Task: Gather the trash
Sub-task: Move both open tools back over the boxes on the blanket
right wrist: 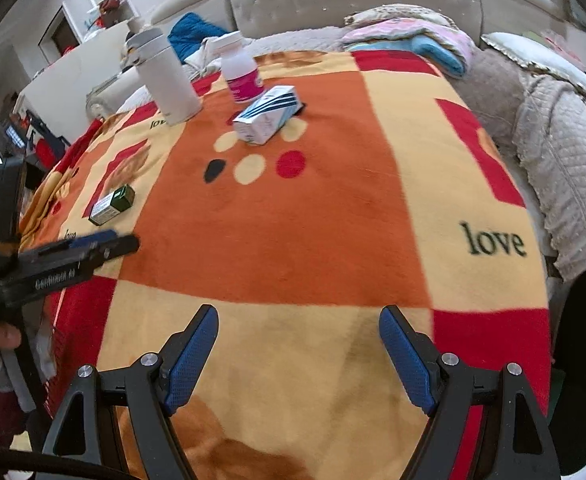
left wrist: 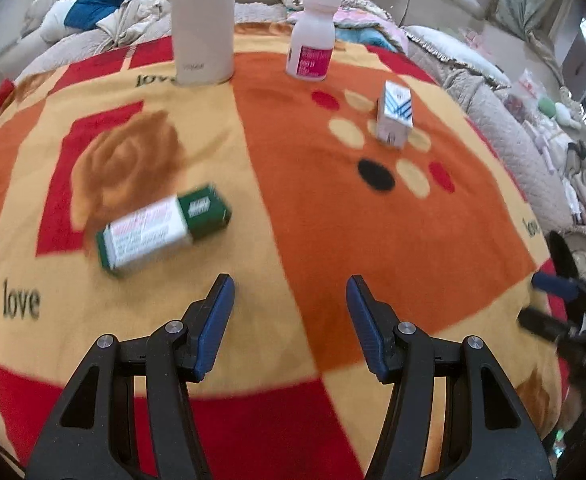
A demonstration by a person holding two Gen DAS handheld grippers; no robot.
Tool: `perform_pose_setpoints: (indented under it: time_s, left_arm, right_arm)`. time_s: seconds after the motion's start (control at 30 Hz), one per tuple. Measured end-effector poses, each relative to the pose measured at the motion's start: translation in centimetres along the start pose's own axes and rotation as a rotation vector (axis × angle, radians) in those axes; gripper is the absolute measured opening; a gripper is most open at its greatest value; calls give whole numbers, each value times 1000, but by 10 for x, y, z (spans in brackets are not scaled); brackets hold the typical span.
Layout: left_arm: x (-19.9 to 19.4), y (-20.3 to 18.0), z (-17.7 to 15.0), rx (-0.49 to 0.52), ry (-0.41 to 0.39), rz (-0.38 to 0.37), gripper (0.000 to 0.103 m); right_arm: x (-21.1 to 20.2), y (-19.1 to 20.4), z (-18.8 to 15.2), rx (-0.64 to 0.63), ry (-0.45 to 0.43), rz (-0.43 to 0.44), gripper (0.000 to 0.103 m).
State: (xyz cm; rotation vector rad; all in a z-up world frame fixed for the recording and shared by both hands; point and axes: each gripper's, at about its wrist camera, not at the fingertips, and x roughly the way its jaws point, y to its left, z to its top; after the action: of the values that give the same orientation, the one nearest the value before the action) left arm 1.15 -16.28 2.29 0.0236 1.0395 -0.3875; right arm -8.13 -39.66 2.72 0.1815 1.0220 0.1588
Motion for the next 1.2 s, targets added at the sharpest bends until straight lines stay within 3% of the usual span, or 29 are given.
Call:
perform_pose_setpoints:
  time_s: [0.23,0.4,0.63,0.77,1.0,1.2]
  left_arm:
    - [8,19,37,-117,-24,-60,57]
    - [-23,30,45,-93,-60,-76,57]
    - [-50,61,39,-73,-62,-21,58]
    - [-40,72,28,-37,-32,42,58]
    - [-17,76,21,-34,13,47,58]
    - [0,73,24,2,18,116,58]
  right_arm:
    - [9,9,11,-12,9,-11,81]
    - [12,11,22,0,0,8,81]
    - [29,14,56,50,-7,60,82]
    - [45,12,84,101,-2,85,82]
    - [72,10,140,183,-21,80,87]
    - [108,14,162,179,11,61,87]
